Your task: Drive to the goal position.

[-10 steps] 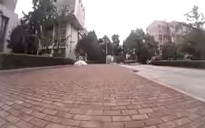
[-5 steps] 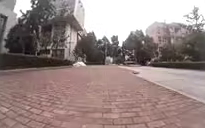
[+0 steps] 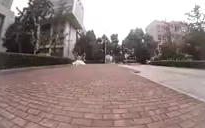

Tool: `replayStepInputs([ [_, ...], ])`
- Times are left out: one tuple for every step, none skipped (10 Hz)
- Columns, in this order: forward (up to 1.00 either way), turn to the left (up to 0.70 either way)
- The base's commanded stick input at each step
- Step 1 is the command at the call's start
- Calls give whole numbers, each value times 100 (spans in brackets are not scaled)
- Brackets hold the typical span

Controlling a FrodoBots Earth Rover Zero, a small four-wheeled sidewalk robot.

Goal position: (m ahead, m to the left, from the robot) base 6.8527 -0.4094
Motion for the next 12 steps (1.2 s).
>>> replayStepInputs([
  [70,0],
  [70,0],
  [70,0],
  [70,0],
  [70,0],
  [70,0],
  [70,0],
  [70,0],
  [70,0],
  [70,0],
  [70,0],
  [70,0],
])
